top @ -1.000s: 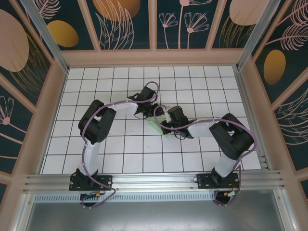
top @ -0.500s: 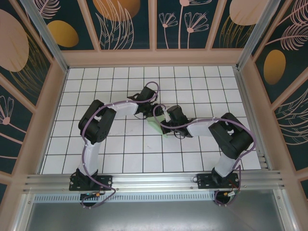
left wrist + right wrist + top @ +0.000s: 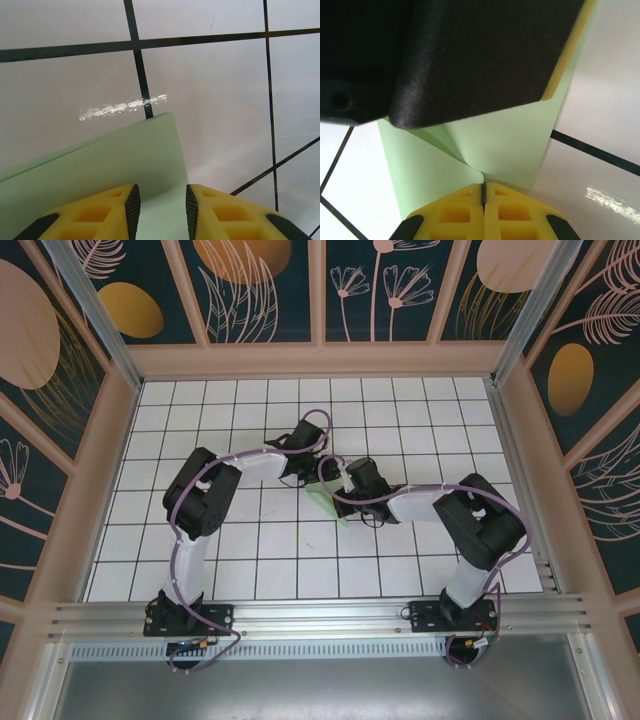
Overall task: Fold a paper plane with a square sheet of paper (fold left side to right side)
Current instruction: Third fold the triangle at the center of the table.
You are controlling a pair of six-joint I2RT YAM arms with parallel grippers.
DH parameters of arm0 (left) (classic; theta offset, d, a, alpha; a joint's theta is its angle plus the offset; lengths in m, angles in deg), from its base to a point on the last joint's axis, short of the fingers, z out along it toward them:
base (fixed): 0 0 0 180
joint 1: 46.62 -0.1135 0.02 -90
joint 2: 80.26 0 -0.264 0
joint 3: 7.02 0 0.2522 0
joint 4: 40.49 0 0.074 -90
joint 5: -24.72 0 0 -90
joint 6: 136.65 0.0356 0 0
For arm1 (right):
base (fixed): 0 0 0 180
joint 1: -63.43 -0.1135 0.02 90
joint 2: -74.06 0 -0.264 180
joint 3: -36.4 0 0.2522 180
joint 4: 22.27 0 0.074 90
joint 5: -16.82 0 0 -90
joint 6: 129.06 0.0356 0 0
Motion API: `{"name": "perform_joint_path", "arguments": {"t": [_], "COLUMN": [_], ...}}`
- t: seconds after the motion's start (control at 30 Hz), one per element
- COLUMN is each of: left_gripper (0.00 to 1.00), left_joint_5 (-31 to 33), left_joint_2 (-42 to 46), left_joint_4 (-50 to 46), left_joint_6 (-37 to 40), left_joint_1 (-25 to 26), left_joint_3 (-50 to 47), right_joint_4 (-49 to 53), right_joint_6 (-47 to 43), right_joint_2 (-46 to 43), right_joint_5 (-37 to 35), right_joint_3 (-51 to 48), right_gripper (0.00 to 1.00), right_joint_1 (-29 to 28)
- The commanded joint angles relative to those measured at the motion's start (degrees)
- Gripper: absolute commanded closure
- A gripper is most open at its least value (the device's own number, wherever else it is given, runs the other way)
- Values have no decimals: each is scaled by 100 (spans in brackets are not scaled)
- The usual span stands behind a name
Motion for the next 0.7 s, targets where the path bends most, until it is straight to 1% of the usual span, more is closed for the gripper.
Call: {"name": "perform_joint_path", "arguments": {"t": [0.0, 0.4, 0.53, 0.67], "left_gripper": [64, 57, 60, 63], "left_joint_5": [10, 10, 33, 87], "left_joint_2": [33, 56, 279, 701], "left_joint_4": [-282, -637, -643, -584], "left_joint_6": [112, 228, 235, 237], "left_joint_1": [40, -210, -284, -338], "left_joint_3": [134, 703, 580, 167], "right_joint_4": [436, 436, 427, 429], "right_joint_6": [19, 15, 17, 4], "right_joint_2": [242, 273, 281, 295], "right_joint_5": [1, 28, 36, 54], "right_joint_3": [9, -23, -1, 19], "right_gripper": [100, 100, 100, 100], "right_joint_1": [42, 42, 46, 42]}}
